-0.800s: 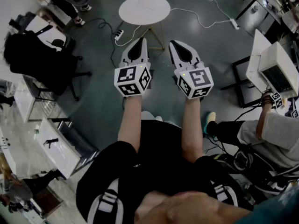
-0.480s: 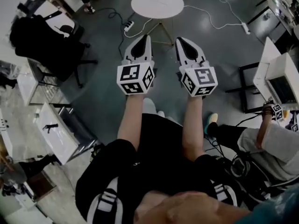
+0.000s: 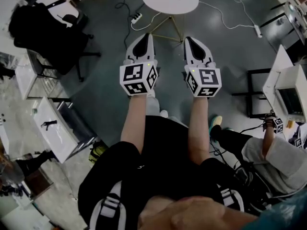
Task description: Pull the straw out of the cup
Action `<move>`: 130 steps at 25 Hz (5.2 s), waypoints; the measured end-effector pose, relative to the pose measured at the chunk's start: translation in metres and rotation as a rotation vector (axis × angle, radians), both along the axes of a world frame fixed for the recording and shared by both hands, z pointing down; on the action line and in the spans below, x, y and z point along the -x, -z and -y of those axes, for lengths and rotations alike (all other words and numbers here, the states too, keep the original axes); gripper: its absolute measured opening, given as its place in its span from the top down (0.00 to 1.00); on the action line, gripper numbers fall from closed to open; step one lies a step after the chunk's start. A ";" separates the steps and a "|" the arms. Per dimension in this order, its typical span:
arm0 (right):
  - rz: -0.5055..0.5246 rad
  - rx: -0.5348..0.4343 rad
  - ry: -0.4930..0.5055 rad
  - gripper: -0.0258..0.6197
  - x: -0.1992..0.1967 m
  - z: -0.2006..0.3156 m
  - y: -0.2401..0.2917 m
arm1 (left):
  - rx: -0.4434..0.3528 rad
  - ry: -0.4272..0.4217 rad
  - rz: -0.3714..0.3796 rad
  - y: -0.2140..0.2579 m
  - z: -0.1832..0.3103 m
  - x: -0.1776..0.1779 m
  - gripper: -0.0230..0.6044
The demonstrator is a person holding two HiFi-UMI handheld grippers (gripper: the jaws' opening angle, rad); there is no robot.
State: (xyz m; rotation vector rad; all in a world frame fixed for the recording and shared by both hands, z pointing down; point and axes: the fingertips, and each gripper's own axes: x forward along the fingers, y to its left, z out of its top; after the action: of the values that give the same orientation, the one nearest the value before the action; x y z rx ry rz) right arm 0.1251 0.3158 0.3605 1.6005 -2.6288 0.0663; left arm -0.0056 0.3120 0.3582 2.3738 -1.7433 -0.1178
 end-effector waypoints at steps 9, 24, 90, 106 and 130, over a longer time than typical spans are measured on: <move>0.023 -0.029 -0.103 0.94 -0.007 0.063 0.012 | -0.009 -0.037 -0.038 0.001 0.065 0.011 0.95; 0.014 -0.048 -0.090 0.94 0.093 0.210 0.039 | -0.063 0.006 -0.076 0.035 0.209 0.126 0.95; -0.012 0.067 -0.033 0.93 0.026 0.617 -0.042 | 0.145 -0.107 -0.004 -0.059 0.592 0.031 0.95; -0.035 0.072 -0.008 0.94 -0.020 0.727 -0.033 | 0.148 -0.119 -0.021 -0.056 0.704 -0.026 0.95; 0.076 0.205 -0.129 0.93 0.026 0.847 -0.100 | 0.271 -0.237 0.040 -0.109 0.830 0.027 0.95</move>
State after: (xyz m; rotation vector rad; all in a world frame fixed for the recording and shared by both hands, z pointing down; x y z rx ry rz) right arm 0.0994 -0.5309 0.4608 1.7234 -2.4727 0.3960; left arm -0.0326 -0.5184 0.4673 2.3689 -1.3777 0.1891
